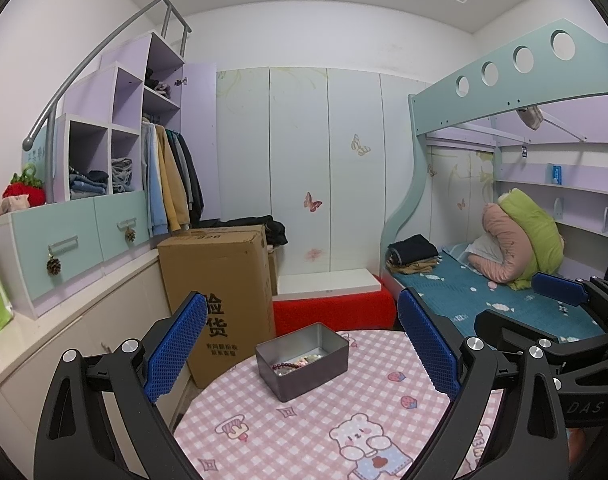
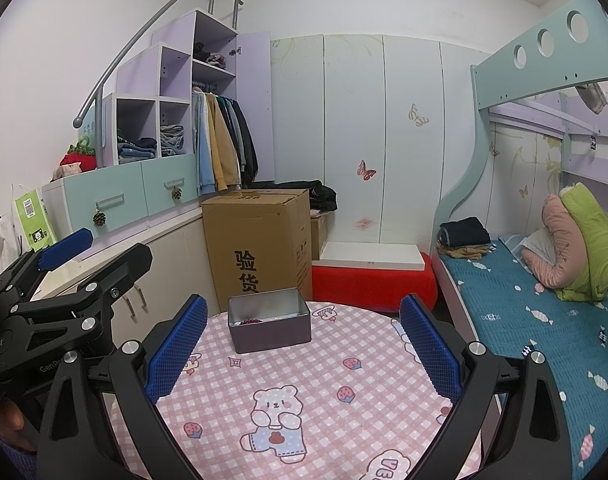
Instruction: Organize jewelry
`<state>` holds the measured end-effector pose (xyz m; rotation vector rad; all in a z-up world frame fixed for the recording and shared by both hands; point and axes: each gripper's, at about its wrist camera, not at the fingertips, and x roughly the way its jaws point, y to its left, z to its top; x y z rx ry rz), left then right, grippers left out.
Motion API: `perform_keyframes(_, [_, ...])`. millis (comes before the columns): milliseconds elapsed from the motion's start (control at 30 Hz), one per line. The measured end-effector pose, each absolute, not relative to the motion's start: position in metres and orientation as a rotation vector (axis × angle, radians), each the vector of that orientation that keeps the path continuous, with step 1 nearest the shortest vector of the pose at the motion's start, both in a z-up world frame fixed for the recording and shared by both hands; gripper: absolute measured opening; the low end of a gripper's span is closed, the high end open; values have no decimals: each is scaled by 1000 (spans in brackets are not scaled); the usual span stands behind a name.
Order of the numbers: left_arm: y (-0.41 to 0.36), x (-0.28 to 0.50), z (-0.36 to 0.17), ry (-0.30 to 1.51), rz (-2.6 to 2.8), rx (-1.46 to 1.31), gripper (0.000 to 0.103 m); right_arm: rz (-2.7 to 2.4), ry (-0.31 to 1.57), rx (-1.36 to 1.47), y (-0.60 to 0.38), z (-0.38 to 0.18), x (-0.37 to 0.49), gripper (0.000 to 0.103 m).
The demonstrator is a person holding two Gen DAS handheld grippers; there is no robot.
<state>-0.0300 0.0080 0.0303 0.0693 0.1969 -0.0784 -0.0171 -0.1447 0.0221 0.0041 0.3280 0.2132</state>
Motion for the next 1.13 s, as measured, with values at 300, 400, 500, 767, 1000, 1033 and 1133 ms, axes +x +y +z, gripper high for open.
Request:
perform_keyframes(300, [9, -27, 27, 218, -82, 60, 93, 214, 330, 8, -145, 22, -17, 94])
perform_keyframes(400, [9, -27, 25, 219, -83, 64, 93, 209, 331, 8, -145, 20, -17, 94])
perform_keyframes(500, [9, -28, 25, 212, -76, 67, 93, 205, 334, 12, -142, 18, -18, 94])
perform_keyframes(767, [11, -30, 25, 182, -82, 65, 93, 205, 334, 14, -142, 17, -19, 95])
perform_keyframes(1000, [10, -25, 28, 210, -82, 70, 93, 204, 340, 21, -143, 18, -19, 95])
perform_keyframes(1033, [10, -24, 28, 211, -85, 70, 93, 203, 340, 23, -143, 18, -19, 95])
perform_keyframes(1133, [10, -23, 28, 214, -84, 71, 93, 204, 339, 26, -145, 19, -18, 95])
